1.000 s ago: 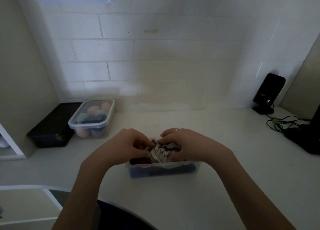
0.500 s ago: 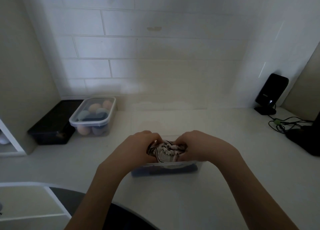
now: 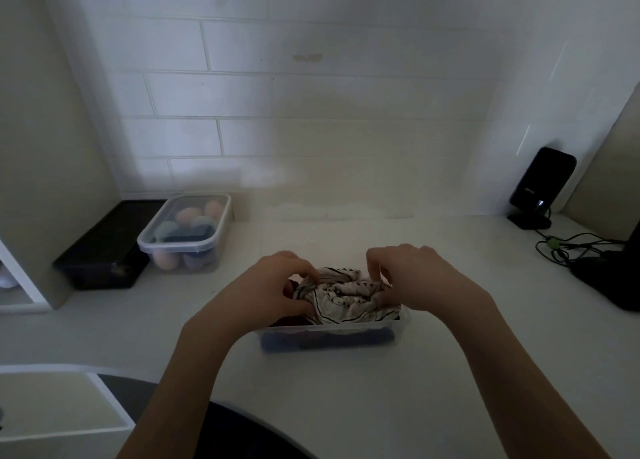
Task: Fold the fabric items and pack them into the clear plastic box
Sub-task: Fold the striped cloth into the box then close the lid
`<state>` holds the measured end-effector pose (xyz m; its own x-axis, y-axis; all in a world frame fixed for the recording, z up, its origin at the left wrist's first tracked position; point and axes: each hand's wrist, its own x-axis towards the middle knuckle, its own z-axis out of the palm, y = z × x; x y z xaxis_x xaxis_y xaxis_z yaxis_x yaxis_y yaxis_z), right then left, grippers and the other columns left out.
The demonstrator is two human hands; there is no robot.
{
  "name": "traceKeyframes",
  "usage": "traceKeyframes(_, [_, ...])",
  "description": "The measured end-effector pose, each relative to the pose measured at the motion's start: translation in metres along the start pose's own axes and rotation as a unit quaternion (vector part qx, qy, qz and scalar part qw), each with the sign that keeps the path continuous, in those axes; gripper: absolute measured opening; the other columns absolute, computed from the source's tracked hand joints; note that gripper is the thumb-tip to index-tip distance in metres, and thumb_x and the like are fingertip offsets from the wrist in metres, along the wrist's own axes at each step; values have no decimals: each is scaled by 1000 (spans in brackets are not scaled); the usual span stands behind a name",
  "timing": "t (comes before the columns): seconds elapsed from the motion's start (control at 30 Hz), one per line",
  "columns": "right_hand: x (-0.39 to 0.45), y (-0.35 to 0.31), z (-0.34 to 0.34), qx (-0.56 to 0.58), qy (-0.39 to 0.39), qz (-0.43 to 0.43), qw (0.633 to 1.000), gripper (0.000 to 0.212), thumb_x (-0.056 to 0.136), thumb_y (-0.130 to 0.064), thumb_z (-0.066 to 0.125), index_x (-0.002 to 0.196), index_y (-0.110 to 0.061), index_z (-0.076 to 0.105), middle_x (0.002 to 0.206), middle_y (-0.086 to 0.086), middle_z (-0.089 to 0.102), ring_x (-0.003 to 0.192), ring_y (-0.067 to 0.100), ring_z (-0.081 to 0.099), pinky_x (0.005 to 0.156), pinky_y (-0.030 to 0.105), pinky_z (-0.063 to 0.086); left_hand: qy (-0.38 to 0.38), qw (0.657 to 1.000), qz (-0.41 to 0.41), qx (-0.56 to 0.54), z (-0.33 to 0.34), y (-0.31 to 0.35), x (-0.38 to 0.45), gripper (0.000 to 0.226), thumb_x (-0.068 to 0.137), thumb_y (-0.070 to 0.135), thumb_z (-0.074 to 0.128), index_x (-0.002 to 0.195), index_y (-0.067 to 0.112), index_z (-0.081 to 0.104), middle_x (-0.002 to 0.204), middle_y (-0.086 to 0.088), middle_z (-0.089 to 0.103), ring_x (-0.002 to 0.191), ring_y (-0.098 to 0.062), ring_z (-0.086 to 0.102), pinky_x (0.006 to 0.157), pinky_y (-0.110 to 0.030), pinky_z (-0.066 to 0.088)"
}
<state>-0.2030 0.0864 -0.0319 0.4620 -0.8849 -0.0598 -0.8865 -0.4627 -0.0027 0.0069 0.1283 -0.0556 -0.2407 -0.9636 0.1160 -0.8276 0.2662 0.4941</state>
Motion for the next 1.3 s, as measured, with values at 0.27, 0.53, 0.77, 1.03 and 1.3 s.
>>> traceKeyframes(0.27, [4,-15,8,-85,-7,49,995,33,83,0,51,106,-18,65,110,6,64,103,26,60,80,30,32,-31,992,6,122,11,3,6,23,82,21,63,103,16,71,96,-5,71,84,-19,61,78,-30,50])
traceKeyframes(0.53, [2,17,-2,192,-26,20,981,21,74,-17,76,66,-28,59,73,-8,62,62,6,56,56,21,42,-15,1000,1,1,-3,-6,-3,27,76,18,72,102,28,72,92,8,70,83,-7,63,78,-20,51])
traceKeyframes(0.77, [19,35,17,385,109,157,903,53,81,-43,66,121,-13,47,99,5,61,84,18,61,74,34,52,332,930,-53,-148,-2,-20,-4,27,85,9,59,106,27,64,99,11,64,77,5,53,62,-6,43])
traceKeyframes(1.03, [24,24,20,477,107,104,866,60,85,-61,47,129,-19,47,118,2,63,106,16,61,95,43,50,192,848,-183,-459,17,-30,7,45,97,45,31,132,20,44,129,-6,58,106,-17,60,92,-36,46])
traceKeyframes(1.3, [3,26,-12,518,105,30,848,59,91,-58,32,64,-15,63,90,-1,74,87,17,67,84,33,51,204,767,-107,-599,0,-22,-12,69,95,48,23,46,14,58,65,-3,72,82,-22,65,82,-36,44])
